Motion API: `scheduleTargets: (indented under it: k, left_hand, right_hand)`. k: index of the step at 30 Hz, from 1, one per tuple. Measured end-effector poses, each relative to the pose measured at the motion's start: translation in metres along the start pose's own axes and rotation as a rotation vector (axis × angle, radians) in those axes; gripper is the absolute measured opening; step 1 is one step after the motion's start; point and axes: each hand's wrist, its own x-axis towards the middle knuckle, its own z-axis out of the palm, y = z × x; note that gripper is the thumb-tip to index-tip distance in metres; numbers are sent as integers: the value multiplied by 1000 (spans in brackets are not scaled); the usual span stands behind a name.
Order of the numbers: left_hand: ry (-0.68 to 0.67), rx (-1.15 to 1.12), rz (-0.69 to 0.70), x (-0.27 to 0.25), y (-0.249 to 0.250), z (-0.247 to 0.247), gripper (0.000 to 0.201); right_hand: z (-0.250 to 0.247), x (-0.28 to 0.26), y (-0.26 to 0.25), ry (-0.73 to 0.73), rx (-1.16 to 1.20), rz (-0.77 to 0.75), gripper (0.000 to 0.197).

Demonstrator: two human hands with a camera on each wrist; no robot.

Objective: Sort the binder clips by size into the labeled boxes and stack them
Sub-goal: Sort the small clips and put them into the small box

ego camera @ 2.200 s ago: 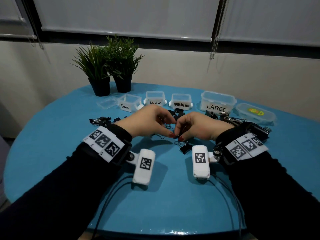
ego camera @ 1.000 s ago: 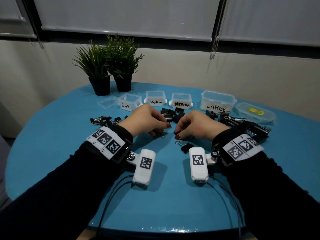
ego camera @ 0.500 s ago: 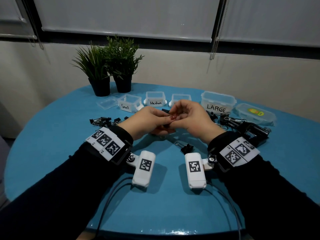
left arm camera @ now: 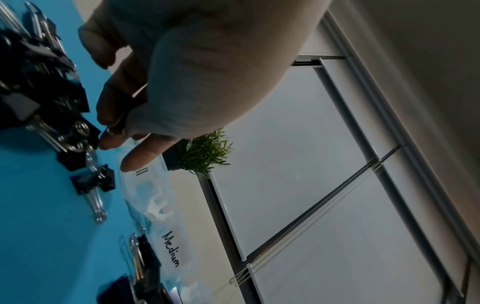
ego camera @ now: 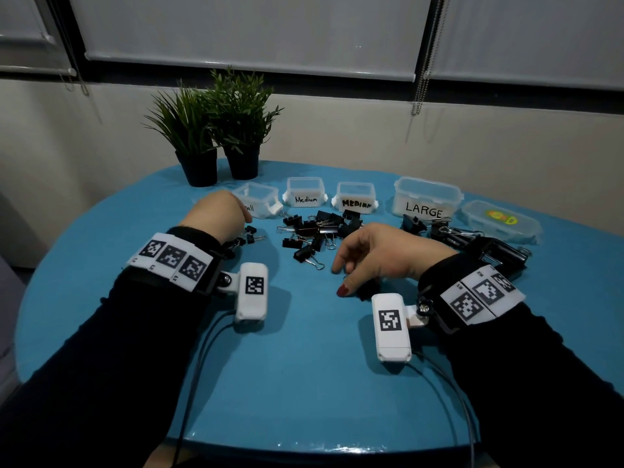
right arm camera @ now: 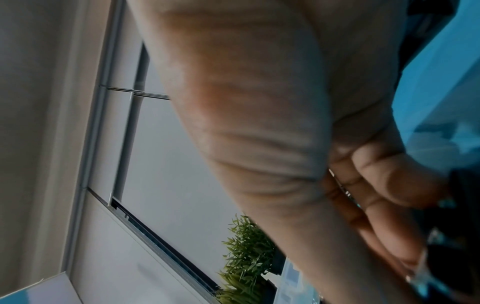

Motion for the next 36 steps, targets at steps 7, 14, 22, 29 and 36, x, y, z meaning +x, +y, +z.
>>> scheduleTargets:
  k: [7,14,22,29,36]
  left_hand:
    - [106,-12,-11,0,-3,-1,4]
    - [-445,-532,320,-41,48,22,32]
    - [-393,-605,328,-39,57,44,15]
    - [-88,-325,217,-25,42,30,56]
    - [-233,-277,124,-7,41,46,99]
  right_hand:
    - [-1,5,2,165,-9,-38,15]
    - [11,20,-2,468,534,-139,21]
    - [18,28,-3,508,634,-126,18]
    - [1,47,8,714,489,44,19]
    - [-6,62,4,776,357,71,26]
